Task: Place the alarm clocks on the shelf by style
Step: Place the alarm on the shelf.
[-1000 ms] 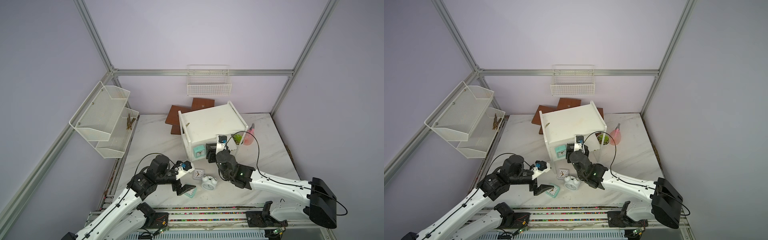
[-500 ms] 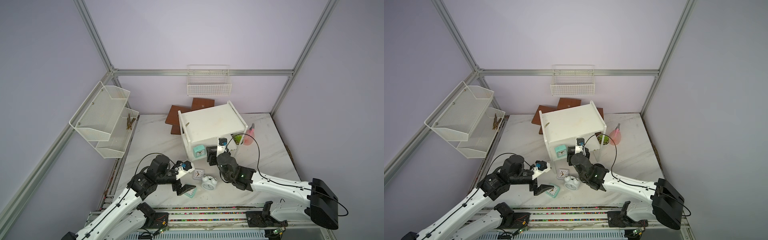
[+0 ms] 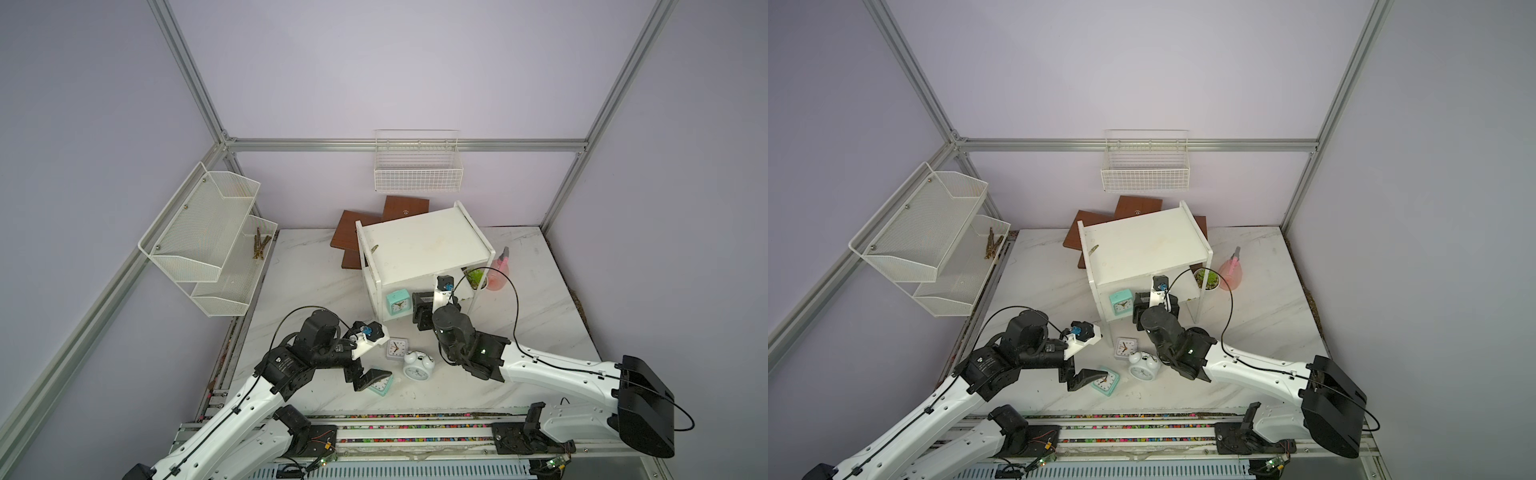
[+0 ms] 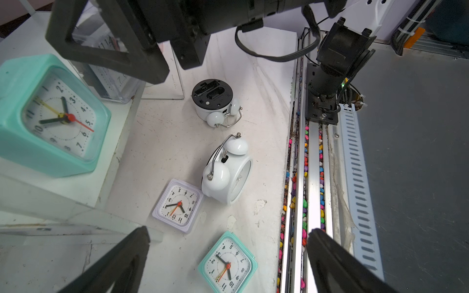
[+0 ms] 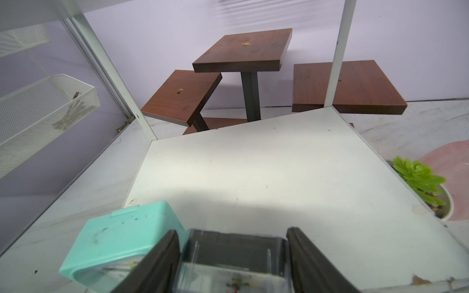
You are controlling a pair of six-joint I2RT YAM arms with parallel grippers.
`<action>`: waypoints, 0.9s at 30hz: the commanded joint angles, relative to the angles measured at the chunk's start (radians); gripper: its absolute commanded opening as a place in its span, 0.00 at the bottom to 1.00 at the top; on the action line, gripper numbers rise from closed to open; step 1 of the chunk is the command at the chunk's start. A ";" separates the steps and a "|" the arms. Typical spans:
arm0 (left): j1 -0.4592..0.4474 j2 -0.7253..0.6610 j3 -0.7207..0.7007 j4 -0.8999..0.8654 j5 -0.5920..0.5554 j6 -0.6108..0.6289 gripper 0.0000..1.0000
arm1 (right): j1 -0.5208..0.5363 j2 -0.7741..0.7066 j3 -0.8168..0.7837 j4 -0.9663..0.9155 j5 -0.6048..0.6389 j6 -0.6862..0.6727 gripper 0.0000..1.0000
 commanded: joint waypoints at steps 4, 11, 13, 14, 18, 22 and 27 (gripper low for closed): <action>0.004 -0.013 -0.009 0.029 0.007 0.012 0.99 | -0.008 0.021 0.018 -0.056 -0.016 0.002 0.79; 0.003 -0.010 -0.015 0.032 0.009 0.015 1.00 | -0.008 -0.001 0.019 -0.074 -0.013 0.005 0.84; 0.003 -0.009 -0.016 0.033 0.011 0.014 1.00 | -0.008 -0.009 0.016 -0.081 -0.013 0.006 0.85; 0.004 -0.008 -0.016 0.034 0.011 0.015 1.00 | -0.008 -0.013 0.014 -0.085 -0.012 0.008 0.85; 0.004 -0.008 -0.016 0.033 0.012 0.017 1.00 | -0.008 -0.034 0.007 -0.096 -0.019 0.007 0.86; 0.003 -0.004 -0.018 0.036 0.010 0.028 1.00 | -0.008 -0.055 0.006 -0.108 -0.047 -0.005 0.87; 0.002 0.007 -0.030 0.029 0.004 0.094 1.00 | -0.008 -0.099 0.006 -0.159 -0.071 -0.005 0.89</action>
